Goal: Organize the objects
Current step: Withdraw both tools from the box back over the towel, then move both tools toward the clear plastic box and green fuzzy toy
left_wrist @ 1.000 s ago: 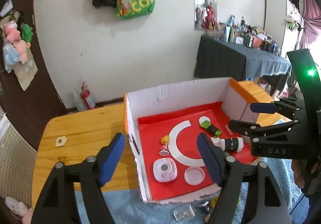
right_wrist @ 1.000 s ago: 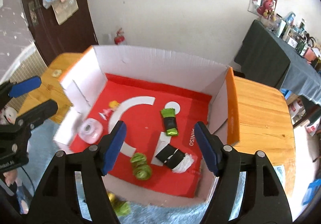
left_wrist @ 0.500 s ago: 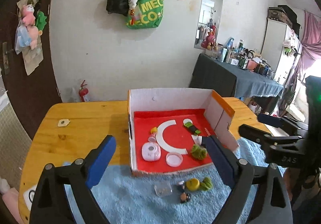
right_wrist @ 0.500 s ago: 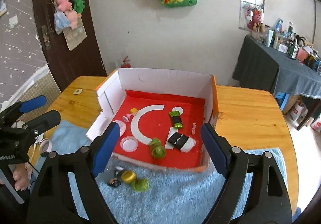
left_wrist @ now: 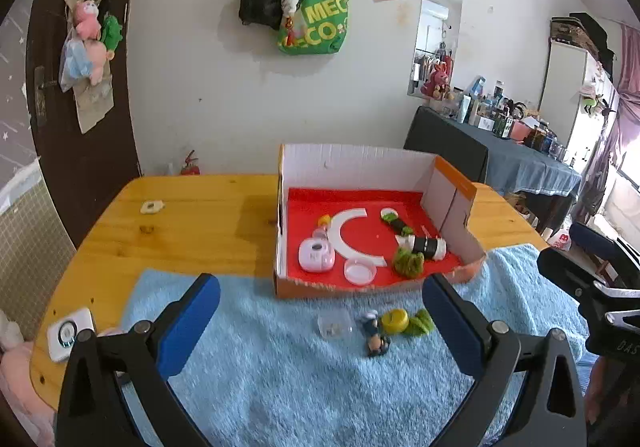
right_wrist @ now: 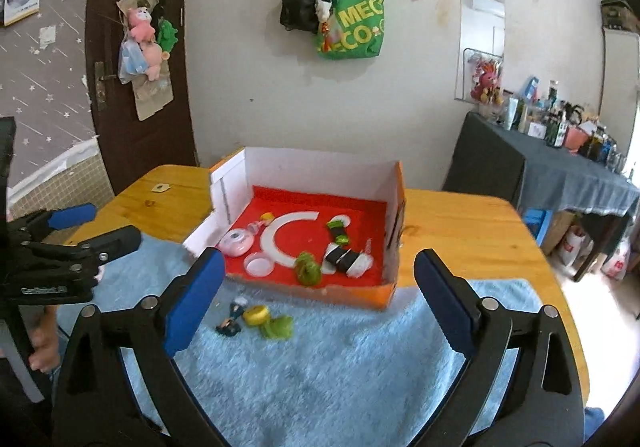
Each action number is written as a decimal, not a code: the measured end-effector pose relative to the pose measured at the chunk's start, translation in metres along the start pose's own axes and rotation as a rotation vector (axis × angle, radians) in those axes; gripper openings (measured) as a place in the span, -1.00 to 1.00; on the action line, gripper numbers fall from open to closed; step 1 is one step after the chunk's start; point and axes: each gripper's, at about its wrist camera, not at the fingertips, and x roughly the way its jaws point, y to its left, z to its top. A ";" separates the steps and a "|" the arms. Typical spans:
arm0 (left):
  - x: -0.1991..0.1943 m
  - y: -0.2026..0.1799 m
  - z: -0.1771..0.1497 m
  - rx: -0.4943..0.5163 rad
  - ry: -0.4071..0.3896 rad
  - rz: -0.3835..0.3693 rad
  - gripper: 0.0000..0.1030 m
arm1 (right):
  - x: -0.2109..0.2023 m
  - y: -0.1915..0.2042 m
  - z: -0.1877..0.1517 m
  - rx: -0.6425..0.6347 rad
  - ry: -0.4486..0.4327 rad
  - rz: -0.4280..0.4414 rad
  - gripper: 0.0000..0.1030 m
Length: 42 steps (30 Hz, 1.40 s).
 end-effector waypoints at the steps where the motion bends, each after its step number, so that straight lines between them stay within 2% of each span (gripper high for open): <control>1: 0.000 0.001 -0.006 -0.006 0.005 0.000 1.00 | 0.000 0.001 -0.003 0.001 -0.001 -0.006 0.88; 10: -0.002 0.001 -0.043 -0.023 0.039 0.003 1.00 | 0.009 0.008 -0.039 0.011 0.024 -0.013 0.88; 22: 0.037 0.000 -0.093 -0.035 0.164 0.007 1.00 | 0.042 0.010 -0.086 0.043 0.139 -0.011 0.88; 30: 0.047 -0.004 -0.102 -0.021 0.192 0.012 1.00 | 0.053 0.012 -0.099 0.052 0.180 -0.002 0.88; 42: 0.064 -0.001 -0.104 -0.017 0.243 0.006 1.00 | 0.072 0.012 -0.102 0.049 0.235 0.015 0.88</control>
